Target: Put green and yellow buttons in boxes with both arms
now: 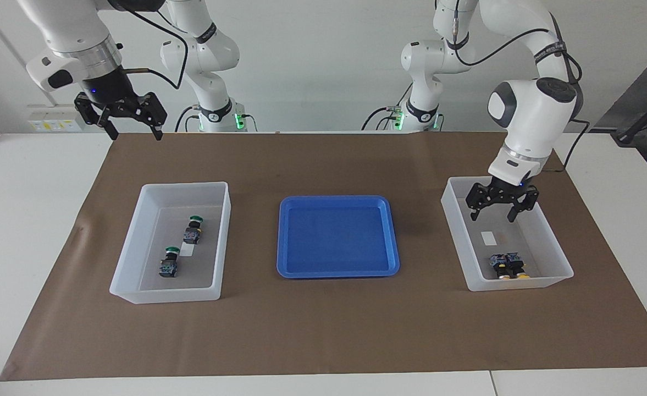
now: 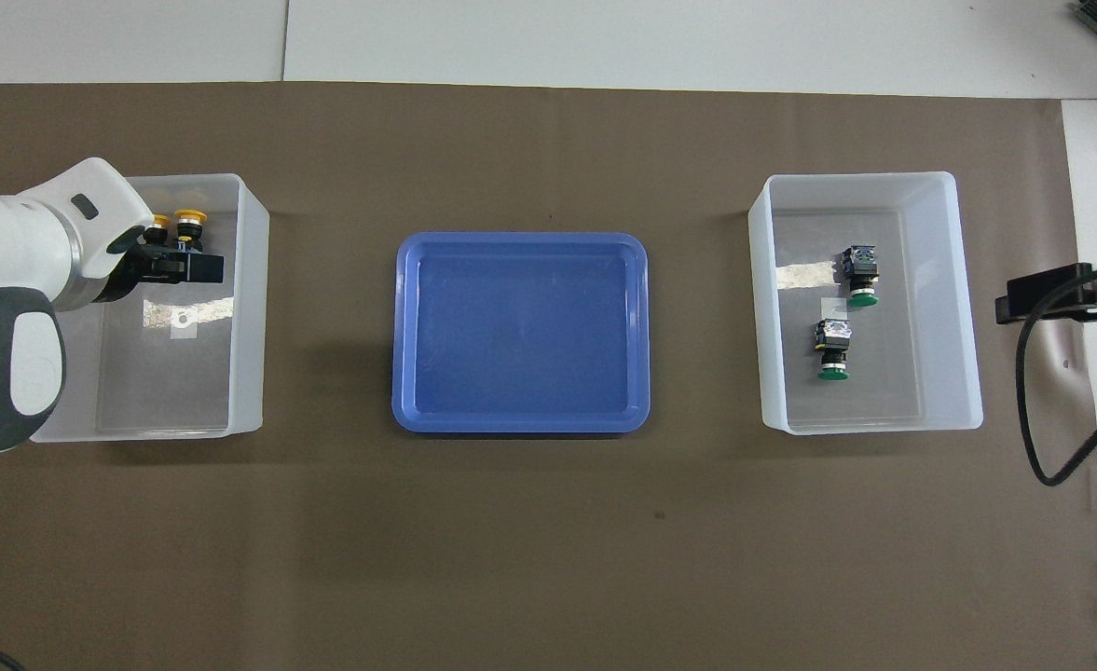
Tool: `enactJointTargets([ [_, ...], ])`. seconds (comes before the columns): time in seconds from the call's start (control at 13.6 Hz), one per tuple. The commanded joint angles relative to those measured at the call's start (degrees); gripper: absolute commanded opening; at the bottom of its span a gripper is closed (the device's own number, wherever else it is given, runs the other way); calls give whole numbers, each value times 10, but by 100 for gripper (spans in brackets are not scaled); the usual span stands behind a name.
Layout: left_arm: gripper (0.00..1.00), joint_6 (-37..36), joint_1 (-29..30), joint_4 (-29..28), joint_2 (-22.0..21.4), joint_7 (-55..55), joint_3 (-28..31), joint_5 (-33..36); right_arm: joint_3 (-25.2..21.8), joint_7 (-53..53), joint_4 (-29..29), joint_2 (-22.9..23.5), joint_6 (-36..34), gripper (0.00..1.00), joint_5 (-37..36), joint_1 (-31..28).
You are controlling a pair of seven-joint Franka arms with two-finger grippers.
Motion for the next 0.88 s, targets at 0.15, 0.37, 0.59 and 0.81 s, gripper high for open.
enactJointTargets([
  [0.15,100,-135,-7,70,-42,11,7,21,-2,3,-14,-11,-6,100,-2,-5],
  [0.37,100,-234,-5,180,-12,14,12,23,-2,6,-15,-11,0,100,-2,-4],
  [0.59,100,-339,17,282,31,19,14,23,-3,6,-15,-12,-30,100,-2,-5],
  [0.81,100,-358,21,250,3,14,14,20,-2,4,-16,-15,-35,100,-8,-3],
])
